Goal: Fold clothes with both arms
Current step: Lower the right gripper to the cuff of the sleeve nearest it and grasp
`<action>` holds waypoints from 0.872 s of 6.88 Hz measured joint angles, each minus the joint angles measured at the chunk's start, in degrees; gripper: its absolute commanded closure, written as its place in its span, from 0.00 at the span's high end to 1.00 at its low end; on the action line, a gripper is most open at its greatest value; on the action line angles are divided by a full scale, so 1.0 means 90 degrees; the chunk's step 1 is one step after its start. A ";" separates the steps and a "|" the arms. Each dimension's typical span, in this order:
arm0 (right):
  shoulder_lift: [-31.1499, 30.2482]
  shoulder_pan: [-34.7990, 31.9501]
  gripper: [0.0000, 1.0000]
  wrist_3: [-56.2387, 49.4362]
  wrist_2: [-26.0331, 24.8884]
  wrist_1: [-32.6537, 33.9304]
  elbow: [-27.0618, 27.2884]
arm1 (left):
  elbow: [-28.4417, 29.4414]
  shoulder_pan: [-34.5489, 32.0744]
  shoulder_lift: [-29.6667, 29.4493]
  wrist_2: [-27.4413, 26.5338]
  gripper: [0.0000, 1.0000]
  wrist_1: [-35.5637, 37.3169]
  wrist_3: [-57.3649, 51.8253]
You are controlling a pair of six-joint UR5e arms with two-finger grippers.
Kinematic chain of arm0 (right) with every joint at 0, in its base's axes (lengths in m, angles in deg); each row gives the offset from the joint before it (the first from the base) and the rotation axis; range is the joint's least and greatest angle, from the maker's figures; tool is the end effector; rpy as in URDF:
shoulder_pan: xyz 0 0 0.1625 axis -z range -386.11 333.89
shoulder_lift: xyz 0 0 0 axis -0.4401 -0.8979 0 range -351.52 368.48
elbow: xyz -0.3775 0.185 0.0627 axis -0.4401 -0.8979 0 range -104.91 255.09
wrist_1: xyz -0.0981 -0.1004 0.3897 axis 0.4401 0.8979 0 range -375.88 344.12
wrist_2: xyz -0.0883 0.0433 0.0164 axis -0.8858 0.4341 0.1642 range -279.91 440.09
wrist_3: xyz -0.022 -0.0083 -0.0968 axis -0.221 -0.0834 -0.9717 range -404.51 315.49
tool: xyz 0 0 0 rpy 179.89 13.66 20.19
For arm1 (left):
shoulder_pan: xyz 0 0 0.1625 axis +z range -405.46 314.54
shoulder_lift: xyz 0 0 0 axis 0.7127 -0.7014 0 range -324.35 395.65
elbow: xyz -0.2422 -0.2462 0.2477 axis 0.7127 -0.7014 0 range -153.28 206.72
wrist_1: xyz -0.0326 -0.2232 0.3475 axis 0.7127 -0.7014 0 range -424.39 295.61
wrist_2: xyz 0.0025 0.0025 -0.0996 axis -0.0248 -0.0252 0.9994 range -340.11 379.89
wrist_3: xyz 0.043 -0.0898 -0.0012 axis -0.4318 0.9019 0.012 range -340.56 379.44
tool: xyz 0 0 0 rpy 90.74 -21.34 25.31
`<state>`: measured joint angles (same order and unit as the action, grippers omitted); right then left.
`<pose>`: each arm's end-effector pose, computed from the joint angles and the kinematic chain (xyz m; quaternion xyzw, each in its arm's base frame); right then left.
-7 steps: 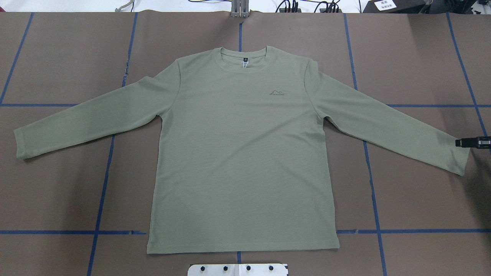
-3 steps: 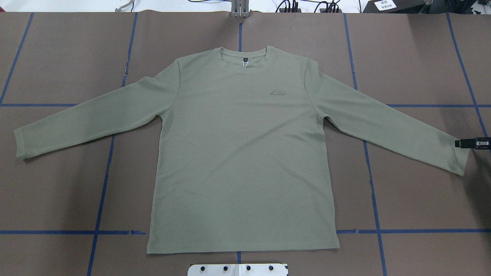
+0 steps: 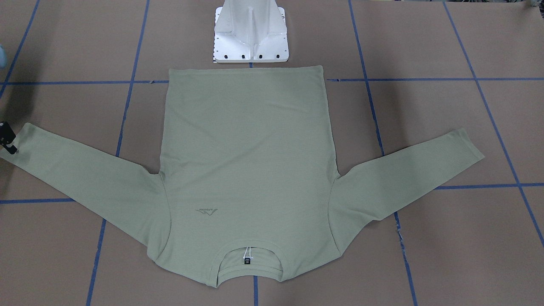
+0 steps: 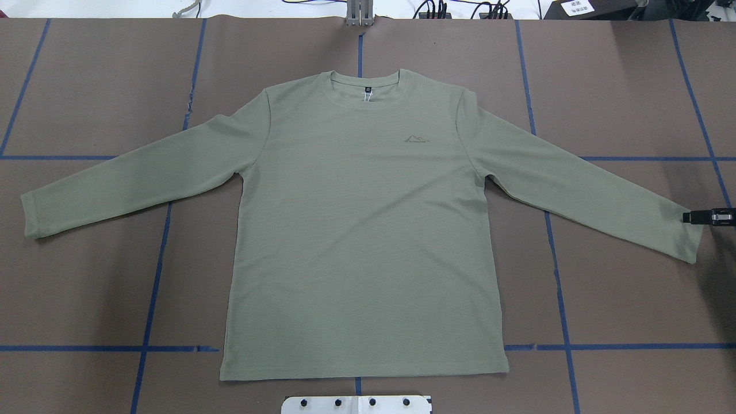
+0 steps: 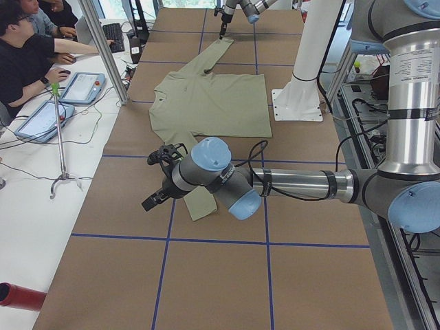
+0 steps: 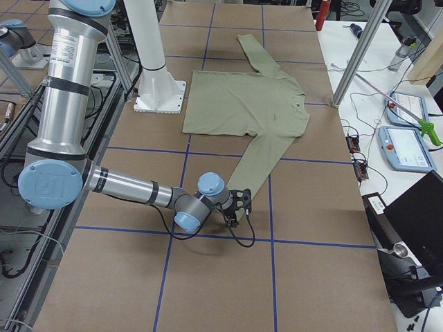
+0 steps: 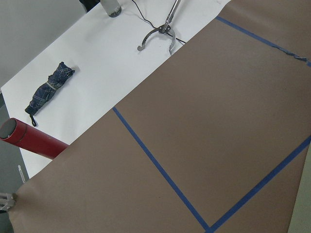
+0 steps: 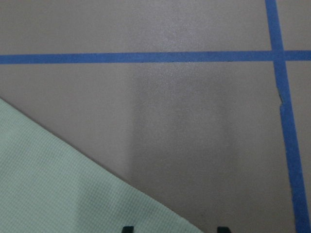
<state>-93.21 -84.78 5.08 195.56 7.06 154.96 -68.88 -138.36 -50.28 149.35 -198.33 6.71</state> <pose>-0.1369 -0.3990 0.7171 0.1534 -0.3983 0.0592 0.9024 -0.0947 -0.4825 0.5589 0.4027 0.2590 0.2043 0.8538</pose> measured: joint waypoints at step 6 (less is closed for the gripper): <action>-0.0033 -0.0012 0.00 -0.0017 -0.0010 0.0013 0.0270 | 0.0006 -0.0005 0.0016 0.0000 1.00 -0.0010 -0.0027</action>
<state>-93.51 -84.89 4.92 195.47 7.18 157.39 -68.82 -138.40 -50.14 149.35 -198.42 6.47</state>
